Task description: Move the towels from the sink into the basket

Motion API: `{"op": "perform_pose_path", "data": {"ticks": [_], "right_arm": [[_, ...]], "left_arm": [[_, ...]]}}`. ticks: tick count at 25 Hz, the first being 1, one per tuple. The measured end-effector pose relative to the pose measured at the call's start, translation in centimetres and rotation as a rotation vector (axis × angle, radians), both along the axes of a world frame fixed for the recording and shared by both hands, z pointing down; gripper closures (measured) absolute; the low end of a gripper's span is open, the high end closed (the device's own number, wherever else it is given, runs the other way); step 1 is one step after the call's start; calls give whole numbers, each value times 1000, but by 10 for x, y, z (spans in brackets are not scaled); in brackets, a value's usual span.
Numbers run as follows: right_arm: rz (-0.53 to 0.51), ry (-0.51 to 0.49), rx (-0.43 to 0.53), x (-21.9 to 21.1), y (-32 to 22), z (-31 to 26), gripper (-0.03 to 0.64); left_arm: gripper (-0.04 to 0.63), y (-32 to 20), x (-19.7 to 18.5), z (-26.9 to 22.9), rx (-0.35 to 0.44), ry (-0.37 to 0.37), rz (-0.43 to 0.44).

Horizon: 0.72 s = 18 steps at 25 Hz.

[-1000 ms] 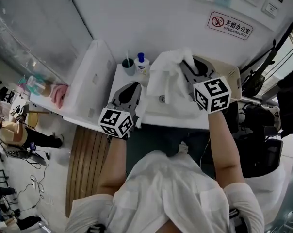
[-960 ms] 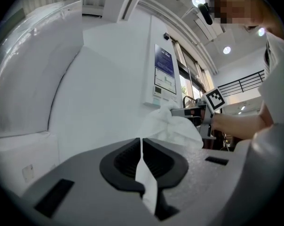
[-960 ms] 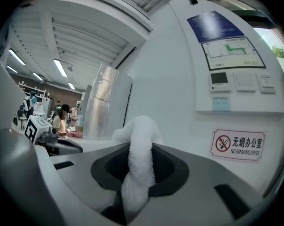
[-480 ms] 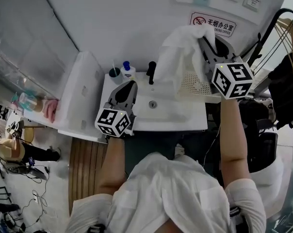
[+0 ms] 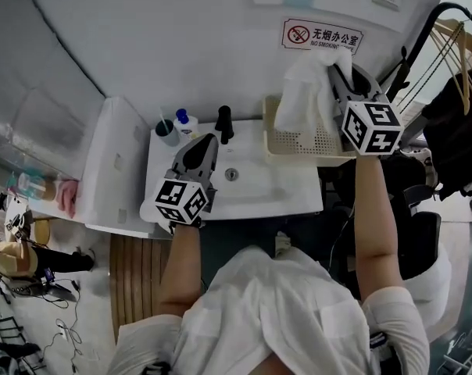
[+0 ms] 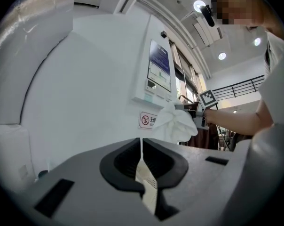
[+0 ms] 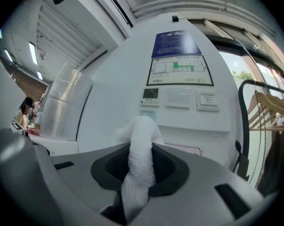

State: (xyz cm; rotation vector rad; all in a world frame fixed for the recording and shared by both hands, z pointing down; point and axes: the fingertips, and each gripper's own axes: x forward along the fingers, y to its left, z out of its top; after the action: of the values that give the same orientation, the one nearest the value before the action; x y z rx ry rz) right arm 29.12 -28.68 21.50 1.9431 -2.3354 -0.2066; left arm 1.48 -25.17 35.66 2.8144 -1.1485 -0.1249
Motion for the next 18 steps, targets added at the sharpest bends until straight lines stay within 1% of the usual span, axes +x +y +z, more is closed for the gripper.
{"op": "perform_pose_path", "data": {"ticks": [4,8,11,16,18], "right_arm": [[4,-18,-108,13,-18,50,511],[-5,-37,-208,16,-33,100,511],[-24,-45,-274,11,-41,132,511],[-67,-32,-395,-8,-53,180,506],[-75,-23,-430,-14,-57,195,503]], "left_arm": [[575,-9,14,5,-9,-5,9],[575,-14,19,14,-28,-12,7],[575,-17,19,19,-40,-20,4],[575,-21,16,28,-54,-24,-5],[575,-22,14,29,-57,-24,-8]]}}
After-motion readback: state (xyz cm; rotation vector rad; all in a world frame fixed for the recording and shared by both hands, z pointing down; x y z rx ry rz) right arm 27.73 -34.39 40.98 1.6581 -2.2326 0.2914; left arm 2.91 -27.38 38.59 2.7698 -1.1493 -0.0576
